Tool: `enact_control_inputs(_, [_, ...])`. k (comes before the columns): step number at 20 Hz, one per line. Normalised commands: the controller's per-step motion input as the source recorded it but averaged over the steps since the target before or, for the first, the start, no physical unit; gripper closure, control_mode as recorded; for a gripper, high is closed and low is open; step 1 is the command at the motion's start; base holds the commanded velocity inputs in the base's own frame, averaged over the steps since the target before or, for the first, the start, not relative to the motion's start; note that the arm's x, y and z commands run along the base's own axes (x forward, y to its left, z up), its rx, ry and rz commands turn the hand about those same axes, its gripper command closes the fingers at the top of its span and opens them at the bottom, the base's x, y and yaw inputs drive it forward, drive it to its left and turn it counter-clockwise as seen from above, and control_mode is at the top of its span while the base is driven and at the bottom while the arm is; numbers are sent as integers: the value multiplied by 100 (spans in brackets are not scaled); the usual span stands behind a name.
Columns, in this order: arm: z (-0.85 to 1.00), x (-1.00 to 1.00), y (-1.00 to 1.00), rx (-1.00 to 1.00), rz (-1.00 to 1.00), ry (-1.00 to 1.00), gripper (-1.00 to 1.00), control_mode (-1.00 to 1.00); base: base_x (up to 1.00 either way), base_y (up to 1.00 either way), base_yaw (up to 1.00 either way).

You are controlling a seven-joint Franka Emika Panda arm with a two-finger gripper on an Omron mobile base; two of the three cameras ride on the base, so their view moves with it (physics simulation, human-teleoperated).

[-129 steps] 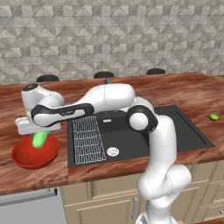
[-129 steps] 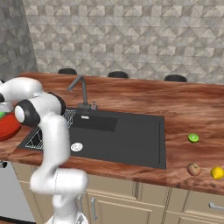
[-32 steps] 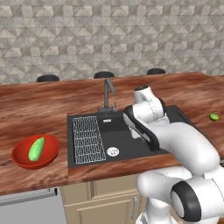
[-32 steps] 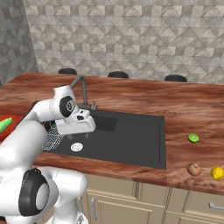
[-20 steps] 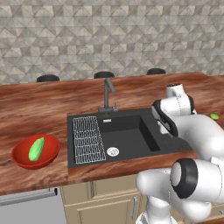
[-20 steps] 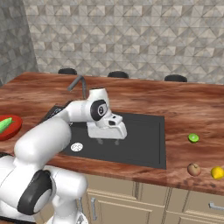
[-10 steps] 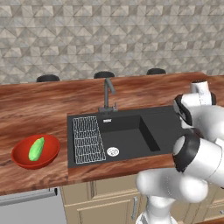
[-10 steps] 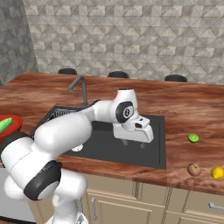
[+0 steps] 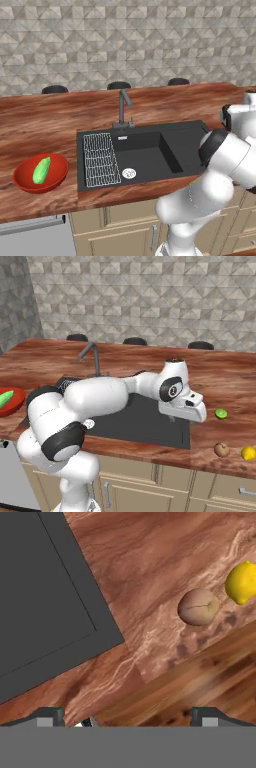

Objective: There is a mixed pile of frozen fruits and vegetables on the counter. Locate all the frozen vegetables and place the items in a bowl on the counter. Take all the frozen fruits and defrost them in a running sink.

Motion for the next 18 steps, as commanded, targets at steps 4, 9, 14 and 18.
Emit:
enact_control_inputs(4, [2, 4, -96, 3, -7, -10, -100, -100, 0, 0, 0])
enact_control_inputs(9, [-6, 0, -94, 4, -6, -13, -100, -100, 0, 0, 0])
enact_control_inputs(14, [0, -2, -100, 1, -4, -12, -100, -100, 0, 0, 0])
enact_control_inputs(18, [1, -2, -95, 2, -5, -1, -100, -100, 0, 0, 0])
